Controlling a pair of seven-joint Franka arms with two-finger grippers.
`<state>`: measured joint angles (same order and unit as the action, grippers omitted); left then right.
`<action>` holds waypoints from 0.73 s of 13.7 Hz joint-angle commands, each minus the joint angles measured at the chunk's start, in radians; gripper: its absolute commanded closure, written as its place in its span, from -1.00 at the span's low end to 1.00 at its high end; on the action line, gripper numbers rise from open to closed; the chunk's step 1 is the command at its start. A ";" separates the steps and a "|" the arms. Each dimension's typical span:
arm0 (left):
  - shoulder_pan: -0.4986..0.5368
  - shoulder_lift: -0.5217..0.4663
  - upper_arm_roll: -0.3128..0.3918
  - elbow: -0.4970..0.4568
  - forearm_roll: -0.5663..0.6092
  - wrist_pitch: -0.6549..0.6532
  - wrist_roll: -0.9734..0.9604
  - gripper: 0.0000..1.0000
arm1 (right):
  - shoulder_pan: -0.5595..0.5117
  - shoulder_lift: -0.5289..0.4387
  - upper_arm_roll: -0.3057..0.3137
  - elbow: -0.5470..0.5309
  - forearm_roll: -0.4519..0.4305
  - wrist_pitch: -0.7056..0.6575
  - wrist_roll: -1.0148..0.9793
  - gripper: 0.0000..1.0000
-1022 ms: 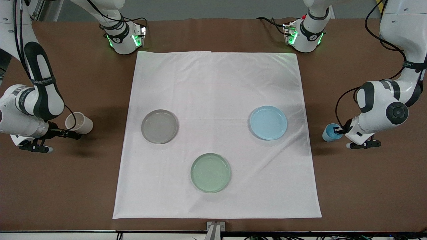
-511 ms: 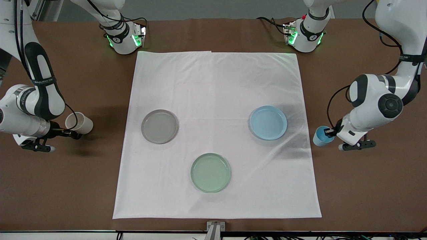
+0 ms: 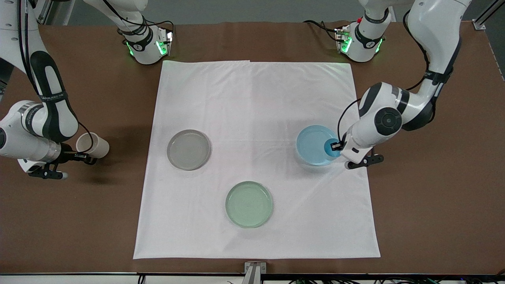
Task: Place blue cup in blue plate and white mug in gray plate
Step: 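Carry the blue cup onto the blue plate while the right gripper lifts the mug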
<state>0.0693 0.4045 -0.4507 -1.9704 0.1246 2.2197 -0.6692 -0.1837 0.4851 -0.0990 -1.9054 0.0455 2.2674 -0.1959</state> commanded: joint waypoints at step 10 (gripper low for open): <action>-0.072 0.068 0.001 -0.036 0.020 0.090 -0.125 0.96 | 0.209 -0.171 0.010 0.086 0.016 -0.299 -0.017 0.94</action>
<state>-0.0038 0.4785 -0.4509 -1.9922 0.1246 2.2995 -0.7711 -0.0307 0.3461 -0.0826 -1.7922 0.0552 1.9778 -0.2237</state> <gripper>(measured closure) 0.965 0.811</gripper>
